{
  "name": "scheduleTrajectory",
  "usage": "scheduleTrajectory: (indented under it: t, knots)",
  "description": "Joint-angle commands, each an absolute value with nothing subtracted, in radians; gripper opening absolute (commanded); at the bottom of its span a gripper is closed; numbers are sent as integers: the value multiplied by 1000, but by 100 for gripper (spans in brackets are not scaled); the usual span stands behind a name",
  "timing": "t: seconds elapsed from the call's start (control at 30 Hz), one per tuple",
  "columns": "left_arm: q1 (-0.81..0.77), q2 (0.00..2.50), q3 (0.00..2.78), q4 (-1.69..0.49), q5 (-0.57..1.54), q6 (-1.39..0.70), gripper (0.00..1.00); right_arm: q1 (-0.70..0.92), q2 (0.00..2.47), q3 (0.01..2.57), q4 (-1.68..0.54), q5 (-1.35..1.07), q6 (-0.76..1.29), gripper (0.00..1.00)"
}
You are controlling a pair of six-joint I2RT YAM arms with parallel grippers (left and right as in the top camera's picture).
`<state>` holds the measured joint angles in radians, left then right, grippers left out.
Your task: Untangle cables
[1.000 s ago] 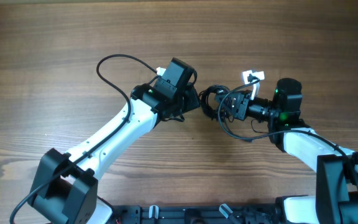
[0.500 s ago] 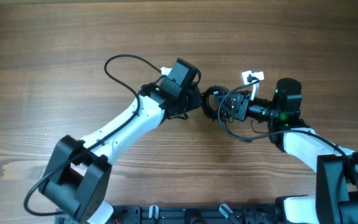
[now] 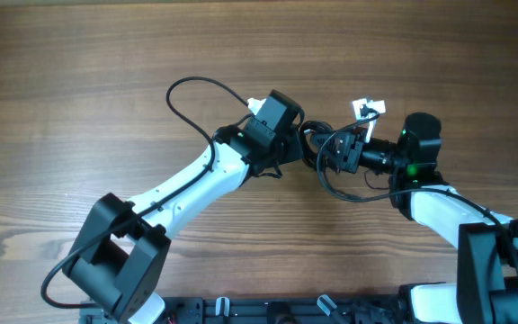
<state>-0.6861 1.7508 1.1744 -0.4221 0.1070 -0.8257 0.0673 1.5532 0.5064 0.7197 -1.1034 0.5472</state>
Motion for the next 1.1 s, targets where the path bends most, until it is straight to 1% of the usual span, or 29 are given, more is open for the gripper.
scheduleTrajectory:
  t: [0.0,0.1,0.2,0.23,0.27,0.33,0.37,0.43,0.53,0.6,0.63,0.67,0.7,0.8,0.9,0.97,1.03,1.07]
  knots:
    - [-712,1798,1172,-436,112,-816,4,70,1549,516,800,-1181,632,4]
    - [-711,1799,1172,-406,132,-819,4,70,1549,516,799,-1206,632,4]
    - [-710,1799,1172,-431,187,-815,4,70,1549,516,800,-1182,647,4]
    - [-712,1799,1172,-432,224,-815,9,70,1549,516,800,-1171,671,4]
    - [-712,1799,1172,-428,291,-816,35,70,1549,516,800,-1160,685,4]
    - [-710,1799,1172,-422,372,-861,44,70,1549,516,800,-1160,704,4]
    - [-710,1799,1172,-422,378,-920,44,70,1549,516,801,-1160,727,4]
    - [-709,1799,1172,-419,378,-1074,33,70,1549,516,801,-1160,804,4]
    - [-682,1799,1172,-408,379,-1171,28,70,1549,516,801,-1133,976,5]
    - [-657,1799,1172,-407,406,-1218,24,70,1549,516,800,-1095,1046,4]
    - [-640,1799,1172,-408,423,-1267,25,70,1549,516,800,-1062,1092,4]
    - [-630,1799,1172,-407,427,-1308,28,70,1549,516,800,-1043,1115,4]
    - [-622,1799,1172,-407,431,-1359,30,70,1549,516,800,-1016,1155,4]
    - [-612,1799,1172,-391,438,-1557,30,70,1549,516,800,-957,1260,4]
    - [-612,1799,1172,-304,439,-1614,30,70,1549,516,800,-950,1291,4]
    - [-612,1799,1172,-237,439,-1640,27,70,1549,516,800,-949,1338,4]
    - [-612,1799,1172,-181,438,-1640,20,70,1549,516,800,-950,1362,4]
    - [-612,1799,1172,-170,438,-1644,15,70,1549,516,800,-950,1370,4]
